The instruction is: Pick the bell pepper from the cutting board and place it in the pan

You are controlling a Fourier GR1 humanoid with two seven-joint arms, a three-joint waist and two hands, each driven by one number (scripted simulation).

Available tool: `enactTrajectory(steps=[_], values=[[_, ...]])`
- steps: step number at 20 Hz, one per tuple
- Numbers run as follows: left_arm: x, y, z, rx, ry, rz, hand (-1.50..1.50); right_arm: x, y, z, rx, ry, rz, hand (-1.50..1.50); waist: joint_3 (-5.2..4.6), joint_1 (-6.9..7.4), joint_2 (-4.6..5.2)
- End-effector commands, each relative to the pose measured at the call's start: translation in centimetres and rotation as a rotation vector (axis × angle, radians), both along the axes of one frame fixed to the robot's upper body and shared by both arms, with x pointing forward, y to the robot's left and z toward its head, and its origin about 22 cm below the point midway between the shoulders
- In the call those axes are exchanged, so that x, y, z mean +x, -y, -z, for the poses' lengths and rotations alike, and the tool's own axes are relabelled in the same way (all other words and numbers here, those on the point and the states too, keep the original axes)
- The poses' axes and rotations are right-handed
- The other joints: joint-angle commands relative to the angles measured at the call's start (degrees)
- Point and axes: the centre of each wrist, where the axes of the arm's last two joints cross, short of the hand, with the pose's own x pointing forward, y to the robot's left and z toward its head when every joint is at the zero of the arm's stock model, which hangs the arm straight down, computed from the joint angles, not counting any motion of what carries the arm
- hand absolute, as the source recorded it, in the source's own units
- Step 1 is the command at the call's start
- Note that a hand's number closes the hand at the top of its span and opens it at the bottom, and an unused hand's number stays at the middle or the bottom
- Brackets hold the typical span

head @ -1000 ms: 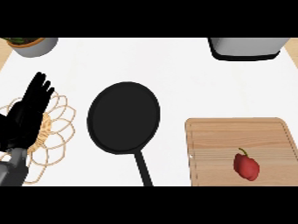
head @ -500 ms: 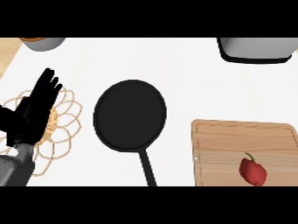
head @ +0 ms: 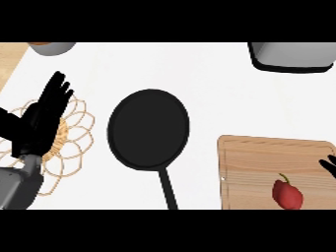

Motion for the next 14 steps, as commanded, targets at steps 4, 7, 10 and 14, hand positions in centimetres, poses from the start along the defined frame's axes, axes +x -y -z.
enactTrajectory(steps=[4, 7, 10, 14], values=[[-0.5, 0.1, -0.6, 0.001, -0.007, -0.008, 0.0, 0.7, -4.4, 0.3, -0.147, -0.084, -0.051, -1.5, 0.05, -0.84, -0.46], [-0.6, -0.4, 0.0, 0.012, 0.005, -0.023, 0.0, -0.3, -5.8, 1.7, -0.238, -0.064, -0.046, -1.5, 0.06, -1.49, -0.56], [-1.3, -0.6, -0.6, 0.0, -0.006, -0.024, 0.0, 0.9, -6.5, 1.7, -0.29, -0.047, -0.035, -1.5, 0.08, -1.34, -0.59], [-1.5, -0.9, 1.1, -0.005, -0.015, -0.015, 0.0, 2.2, -8.4, 3.2, -0.279, -0.032, -0.044, -1.5, 0.08, -1.64, -0.55]])
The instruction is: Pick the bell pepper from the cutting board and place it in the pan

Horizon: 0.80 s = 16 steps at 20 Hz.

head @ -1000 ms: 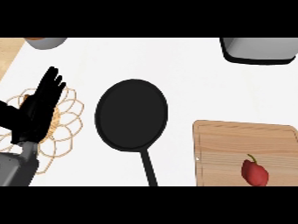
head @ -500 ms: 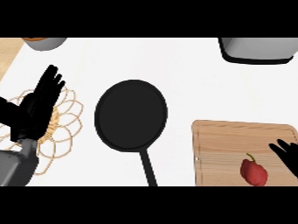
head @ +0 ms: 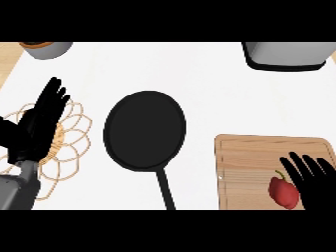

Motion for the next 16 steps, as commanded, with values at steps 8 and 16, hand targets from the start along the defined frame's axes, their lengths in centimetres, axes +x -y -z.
enactTrajectory(steps=[8, 16], values=[[-0.1, 0.4, 1.3, -0.01, -0.015, -0.023, 0.0, 1.4, -2.9, 4.1, -0.069, -0.039, 0.063, -1.5, 0.03, -0.76, -0.07], [-0.7, -1.9, 0.5, 0.002, -0.008, -0.013, 0.0, 3.2, -1.7, 3.0, -0.089, -0.005, 0.094, -1.5, 0.02, -0.74, -0.11]])
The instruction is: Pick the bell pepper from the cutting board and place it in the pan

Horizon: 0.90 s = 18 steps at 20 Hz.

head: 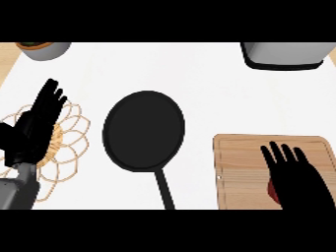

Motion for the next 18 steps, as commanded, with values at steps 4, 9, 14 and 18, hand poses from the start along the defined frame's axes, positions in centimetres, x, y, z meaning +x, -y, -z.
enactTrajectory(steps=[4, 9, 14, 18], values=[[0.4, 1.4, 0.0, -0.005, -0.008, -0.004, 0.0, 0.0, -0.4, 0.3, -0.021, -0.01, 0.058, -1.5, -0.01, -0.22, -0.03], [-0.1, 0.2, 1.4, -0.005, 0.002, 0.012, 0.0, 1.5, 1.8, 4.6, -0.064, -0.078, 0.046, -1.5, 0.0, -0.09, 0.02], [-0.4, 0.0, -1.0, -0.007, 0.013, 0.021, 0.0, 1.9, 2.1, 3.9, -0.027, -0.037, 0.061, -1.5, 0.0, -0.11, -0.04], [0.5, 2.5, -1.7, -0.005, 0.008, -0.005, 0.0, 3.4, 3.4, 7.6, 0.02, -0.038, 0.065, -1.5, 0.03, -0.09, 0.05]])
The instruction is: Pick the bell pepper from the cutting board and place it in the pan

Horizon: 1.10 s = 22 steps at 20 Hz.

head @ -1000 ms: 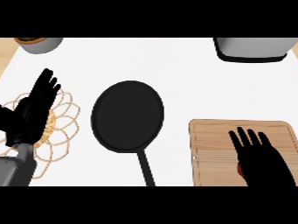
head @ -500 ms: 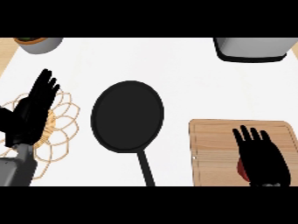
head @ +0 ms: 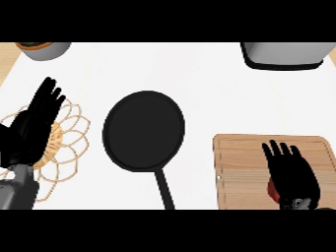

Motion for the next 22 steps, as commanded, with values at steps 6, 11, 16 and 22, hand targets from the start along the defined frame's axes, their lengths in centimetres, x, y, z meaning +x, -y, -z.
enactTrajectory(steps=[6, 11, 16, 22], values=[[-0.7, -0.6, 1.9, 0.015, 0.003, -0.008, 0.0, 0.6, 0.2, 2.7, 0.03, -0.056, 0.013, -1.5, -0.01, 0.01, 0.0], [-0.3, -0.4, -0.3, -0.002, -0.007, 0.003, 0.0, 1.8, 1.0, 2.3, 0.041, -0.02, -0.11, 1.5, -0.01, 0.06, -0.01], [0.4, -1.5, 0.7, -0.002, 0.005, 0.003, 0.0, 1.4, 2.1, 4.1, 0.082, -0.014, -0.124, 1.5, -0.01, -0.06, 0.02], [-0.2, 1.1, 2.2, -0.007, 0.0, -0.001, 0.0, 1.1, -5.3, 3.6, 0.216, 0.049, -0.166, 1.5, -0.01, 0.26, 0.01]])
